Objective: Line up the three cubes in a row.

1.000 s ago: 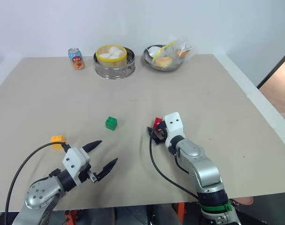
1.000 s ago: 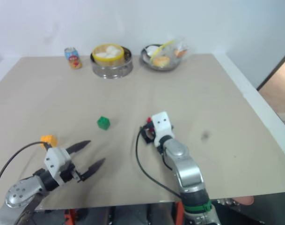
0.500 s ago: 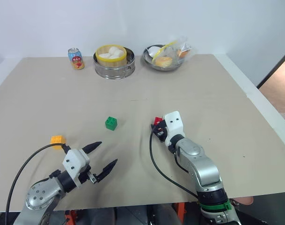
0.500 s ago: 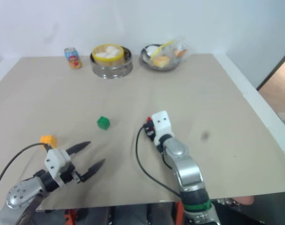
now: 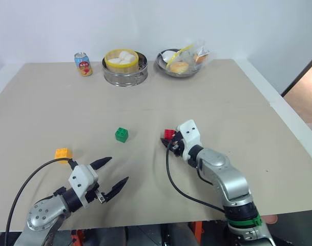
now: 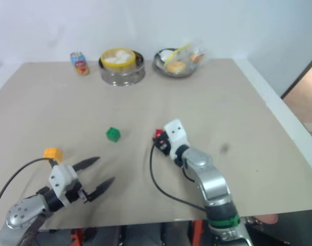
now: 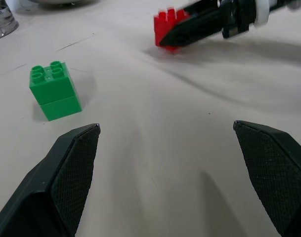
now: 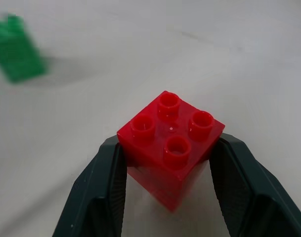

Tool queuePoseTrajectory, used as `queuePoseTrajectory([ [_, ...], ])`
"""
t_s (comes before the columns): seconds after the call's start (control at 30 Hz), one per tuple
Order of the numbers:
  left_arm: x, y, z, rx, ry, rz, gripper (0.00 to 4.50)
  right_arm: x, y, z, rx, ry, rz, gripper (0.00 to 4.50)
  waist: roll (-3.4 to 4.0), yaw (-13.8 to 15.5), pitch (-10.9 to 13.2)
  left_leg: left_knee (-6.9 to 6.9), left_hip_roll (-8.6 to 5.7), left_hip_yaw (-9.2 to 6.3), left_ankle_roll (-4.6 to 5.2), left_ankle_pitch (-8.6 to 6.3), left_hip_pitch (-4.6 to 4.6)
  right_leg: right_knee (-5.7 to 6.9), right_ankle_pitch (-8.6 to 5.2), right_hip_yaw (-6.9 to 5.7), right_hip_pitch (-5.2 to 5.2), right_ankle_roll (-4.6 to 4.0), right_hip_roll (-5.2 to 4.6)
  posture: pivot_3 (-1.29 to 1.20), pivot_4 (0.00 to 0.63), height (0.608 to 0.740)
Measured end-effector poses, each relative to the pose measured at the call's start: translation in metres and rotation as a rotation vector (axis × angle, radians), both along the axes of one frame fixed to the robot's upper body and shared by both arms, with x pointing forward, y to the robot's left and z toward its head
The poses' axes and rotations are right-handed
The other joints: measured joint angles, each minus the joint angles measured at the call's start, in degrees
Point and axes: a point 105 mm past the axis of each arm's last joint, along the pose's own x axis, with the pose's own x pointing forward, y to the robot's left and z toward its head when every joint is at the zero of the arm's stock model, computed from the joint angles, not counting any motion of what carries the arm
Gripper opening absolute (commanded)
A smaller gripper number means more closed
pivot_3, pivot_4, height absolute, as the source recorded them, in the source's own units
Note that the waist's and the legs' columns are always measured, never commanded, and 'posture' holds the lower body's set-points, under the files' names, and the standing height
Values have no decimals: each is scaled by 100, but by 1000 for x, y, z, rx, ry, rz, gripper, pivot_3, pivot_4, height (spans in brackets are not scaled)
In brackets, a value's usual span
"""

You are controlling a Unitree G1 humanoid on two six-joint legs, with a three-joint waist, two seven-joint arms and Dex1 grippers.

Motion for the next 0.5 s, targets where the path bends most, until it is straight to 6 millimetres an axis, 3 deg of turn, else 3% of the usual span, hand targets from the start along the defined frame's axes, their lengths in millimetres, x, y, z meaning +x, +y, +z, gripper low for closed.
queuePoseTrajectory([
  [0.5, -1, 2, -1, 18, 9, -14, 4500, -55, 27, -6, -170, 102, 546, 1864, -2, 1, 1, 2, 6, 3, 0, 0, 3, 1, -1, 1, -1, -3, 6, 0, 150, 740],
])
